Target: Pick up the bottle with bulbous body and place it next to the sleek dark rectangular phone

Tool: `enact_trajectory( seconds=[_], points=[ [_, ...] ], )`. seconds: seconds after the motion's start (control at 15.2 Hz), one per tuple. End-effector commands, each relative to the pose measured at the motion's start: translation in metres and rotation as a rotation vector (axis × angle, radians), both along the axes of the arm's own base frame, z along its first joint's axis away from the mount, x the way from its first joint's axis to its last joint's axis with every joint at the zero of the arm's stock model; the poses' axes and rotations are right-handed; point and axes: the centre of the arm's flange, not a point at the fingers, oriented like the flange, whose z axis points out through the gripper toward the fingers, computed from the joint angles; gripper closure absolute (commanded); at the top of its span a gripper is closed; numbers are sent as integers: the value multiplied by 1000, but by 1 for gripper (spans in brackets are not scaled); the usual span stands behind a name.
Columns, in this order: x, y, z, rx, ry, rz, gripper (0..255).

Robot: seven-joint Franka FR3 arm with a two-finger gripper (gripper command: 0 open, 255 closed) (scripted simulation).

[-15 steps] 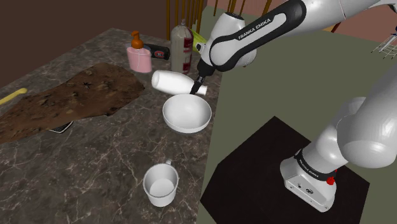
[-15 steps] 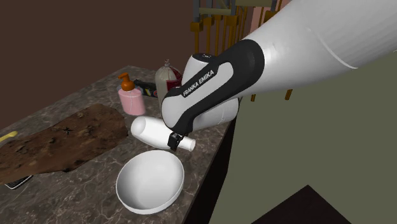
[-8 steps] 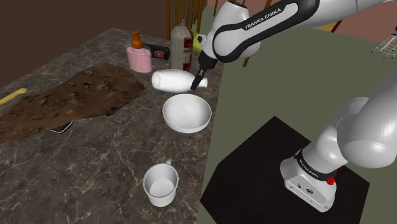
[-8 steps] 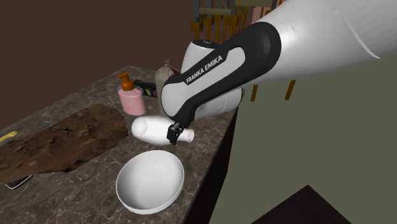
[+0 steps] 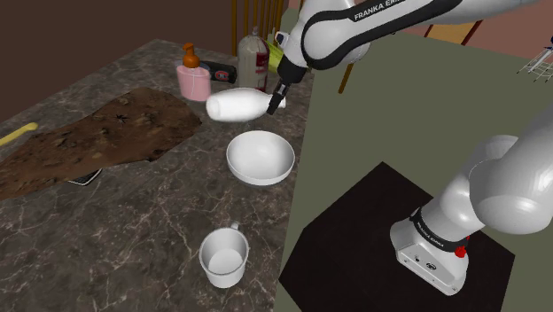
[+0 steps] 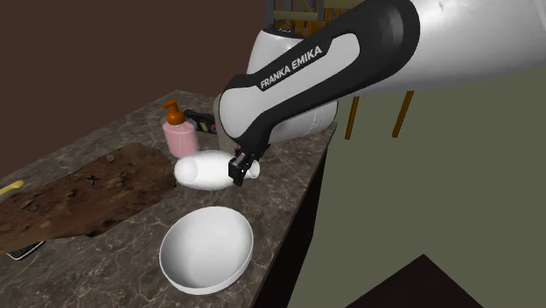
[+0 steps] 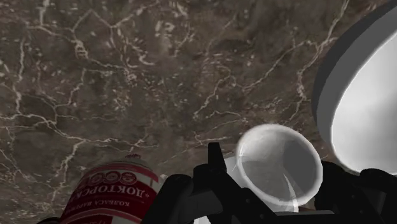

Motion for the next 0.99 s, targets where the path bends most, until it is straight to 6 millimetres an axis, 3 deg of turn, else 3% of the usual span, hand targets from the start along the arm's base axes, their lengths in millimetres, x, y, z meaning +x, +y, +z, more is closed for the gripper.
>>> enact_trajectory(
  seconds=[0.0,0.92],
  points=[
    [0,-1,11,0,0,0,255],
    [0,-1,85,0,0,0,255]
  ],
)
